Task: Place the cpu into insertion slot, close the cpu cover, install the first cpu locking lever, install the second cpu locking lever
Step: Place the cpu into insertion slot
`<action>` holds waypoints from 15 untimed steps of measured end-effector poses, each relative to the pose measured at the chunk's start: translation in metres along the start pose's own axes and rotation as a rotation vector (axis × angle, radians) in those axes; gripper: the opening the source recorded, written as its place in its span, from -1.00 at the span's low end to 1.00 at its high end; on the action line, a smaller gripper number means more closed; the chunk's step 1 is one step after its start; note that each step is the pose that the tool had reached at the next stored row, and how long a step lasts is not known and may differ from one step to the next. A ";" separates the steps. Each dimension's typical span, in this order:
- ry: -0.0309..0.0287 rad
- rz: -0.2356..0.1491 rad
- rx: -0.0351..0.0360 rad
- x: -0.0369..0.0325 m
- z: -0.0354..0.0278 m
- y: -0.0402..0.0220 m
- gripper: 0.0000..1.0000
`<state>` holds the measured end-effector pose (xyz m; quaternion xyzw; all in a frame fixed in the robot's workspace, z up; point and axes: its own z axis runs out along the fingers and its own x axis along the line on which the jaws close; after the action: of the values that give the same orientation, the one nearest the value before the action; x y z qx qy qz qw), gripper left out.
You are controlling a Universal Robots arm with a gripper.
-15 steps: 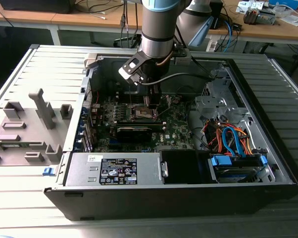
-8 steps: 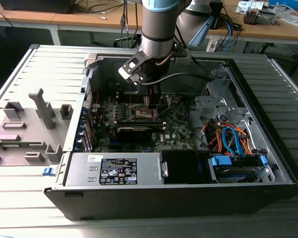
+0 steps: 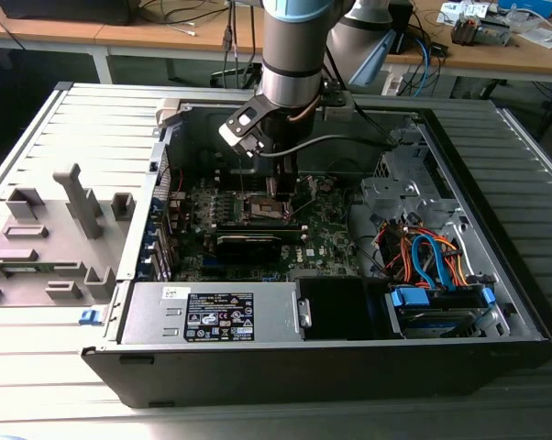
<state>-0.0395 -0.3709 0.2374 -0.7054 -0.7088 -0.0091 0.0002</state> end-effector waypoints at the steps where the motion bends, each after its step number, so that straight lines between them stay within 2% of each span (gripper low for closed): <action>1: 0.0001 0.000 -0.0001 0.0000 0.0003 -0.0015 0.09; 7: -0.0028 0.000 0.0001 -0.0010 0.0048 -0.0070 0.09; 15: -0.0033 0.000 0.0000 -0.0055 0.0100 -0.0132 0.09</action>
<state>-0.0525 -0.3764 0.2271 -0.7054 -0.7088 -0.0079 -0.0010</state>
